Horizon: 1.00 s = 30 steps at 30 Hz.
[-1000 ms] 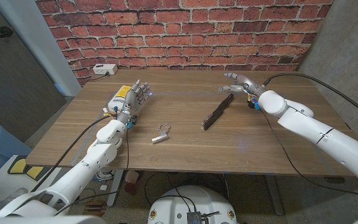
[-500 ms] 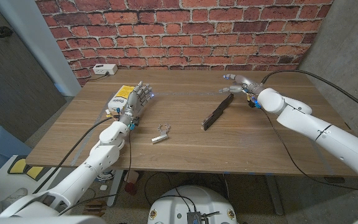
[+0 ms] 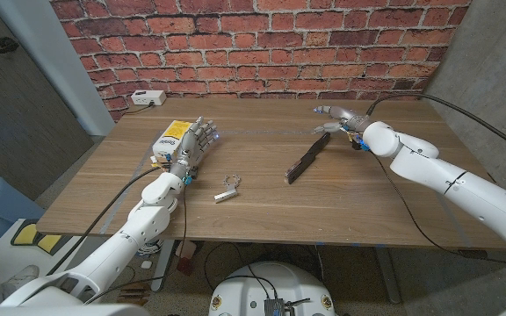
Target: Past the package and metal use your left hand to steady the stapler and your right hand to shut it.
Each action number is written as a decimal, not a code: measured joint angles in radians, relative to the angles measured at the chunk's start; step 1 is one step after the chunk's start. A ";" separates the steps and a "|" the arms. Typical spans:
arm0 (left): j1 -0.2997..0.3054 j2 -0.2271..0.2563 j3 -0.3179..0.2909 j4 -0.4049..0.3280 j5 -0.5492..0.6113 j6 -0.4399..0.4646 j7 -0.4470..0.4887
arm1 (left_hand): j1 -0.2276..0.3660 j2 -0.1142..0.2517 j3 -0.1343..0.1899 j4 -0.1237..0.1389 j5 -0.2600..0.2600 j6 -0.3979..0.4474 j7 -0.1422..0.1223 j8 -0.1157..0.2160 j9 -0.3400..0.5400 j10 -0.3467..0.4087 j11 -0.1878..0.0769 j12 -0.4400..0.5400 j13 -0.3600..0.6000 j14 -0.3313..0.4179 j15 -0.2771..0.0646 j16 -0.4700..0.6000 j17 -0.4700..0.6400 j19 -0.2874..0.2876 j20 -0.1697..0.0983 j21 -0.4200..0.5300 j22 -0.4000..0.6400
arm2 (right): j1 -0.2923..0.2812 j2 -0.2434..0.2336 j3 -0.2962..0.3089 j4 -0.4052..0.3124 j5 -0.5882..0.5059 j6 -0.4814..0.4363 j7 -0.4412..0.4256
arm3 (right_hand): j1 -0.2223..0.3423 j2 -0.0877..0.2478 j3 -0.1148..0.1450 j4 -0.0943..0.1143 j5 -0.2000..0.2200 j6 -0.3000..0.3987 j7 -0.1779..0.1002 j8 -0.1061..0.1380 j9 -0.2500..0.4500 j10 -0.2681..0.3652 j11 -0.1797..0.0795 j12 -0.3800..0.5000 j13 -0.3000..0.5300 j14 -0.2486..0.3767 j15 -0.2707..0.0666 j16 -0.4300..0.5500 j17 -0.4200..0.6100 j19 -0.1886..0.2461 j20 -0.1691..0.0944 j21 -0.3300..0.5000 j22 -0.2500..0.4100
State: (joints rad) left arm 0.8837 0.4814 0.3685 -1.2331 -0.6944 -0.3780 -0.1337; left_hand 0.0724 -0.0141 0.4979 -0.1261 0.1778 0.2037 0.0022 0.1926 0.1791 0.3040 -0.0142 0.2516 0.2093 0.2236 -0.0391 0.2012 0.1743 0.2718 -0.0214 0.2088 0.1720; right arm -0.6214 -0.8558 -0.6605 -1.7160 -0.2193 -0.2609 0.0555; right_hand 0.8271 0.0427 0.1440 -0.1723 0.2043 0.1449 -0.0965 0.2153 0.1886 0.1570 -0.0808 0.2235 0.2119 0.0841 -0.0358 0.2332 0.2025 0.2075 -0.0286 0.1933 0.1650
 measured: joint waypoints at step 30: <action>-0.002 -0.004 -0.002 0.005 -0.009 0.007 -0.002 | 0.000 0.000 0.000 0.000 0.000 0.018 0.003 0.004 0.000 0.007 0.007 0.000 0.000 0.010 0.000 -0.007 0.000 0.007 0.007 0.000 0.000 | 0.061 -0.018 -0.059 -0.032 -0.191 -0.039 0.158 | 0.156 0.030 0.057 -0.001 -0.016 0.036 -0.050 0.015 0.011 0.003 -0.049 -0.002 0.009 -0.024 0.000 -0.012 0.000 -0.004 -0.007 -0.009 0.000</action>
State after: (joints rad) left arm 0.8813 0.4770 0.3668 -1.2277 -0.7035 -0.3710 -0.1358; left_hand 0.0725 -0.0141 0.4979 -0.1261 0.1778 0.2217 0.0056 0.1965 0.1790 0.3106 -0.0075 0.2516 0.2094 0.2340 -0.0395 0.1947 0.1743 0.2789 -0.0139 0.2088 0.1722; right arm -0.5602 -0.8738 -0.7200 -1.7477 -0.4101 -0.2999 0.2135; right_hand 0.9834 0.0726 0.2009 -0.1737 0.1885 0.1811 -0.1465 0.2307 0.2000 0.1597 -0.1295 0.2220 0.2212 0.0598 -0.0359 0.2214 0.2023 0.2035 -0.0356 0.1845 0.1650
